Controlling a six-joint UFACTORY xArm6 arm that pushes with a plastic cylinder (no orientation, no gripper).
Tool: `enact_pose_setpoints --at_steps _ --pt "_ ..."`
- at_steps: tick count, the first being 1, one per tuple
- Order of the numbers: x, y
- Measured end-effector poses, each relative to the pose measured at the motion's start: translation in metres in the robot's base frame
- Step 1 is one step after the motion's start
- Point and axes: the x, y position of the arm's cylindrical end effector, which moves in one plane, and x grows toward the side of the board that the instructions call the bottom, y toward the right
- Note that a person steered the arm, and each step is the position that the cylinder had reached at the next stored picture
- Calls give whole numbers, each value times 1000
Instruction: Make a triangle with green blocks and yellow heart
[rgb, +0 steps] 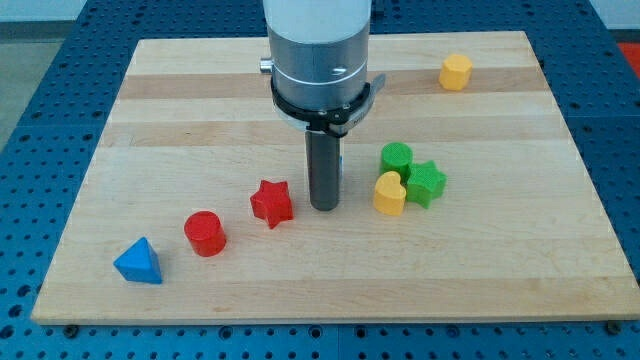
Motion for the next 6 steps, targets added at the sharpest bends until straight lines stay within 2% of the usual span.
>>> enact_pose_setpoints --at_steps 2,3,4,6 --pt "-9 0" --pt "55 11" --pt "72 75" --pt "69 90"
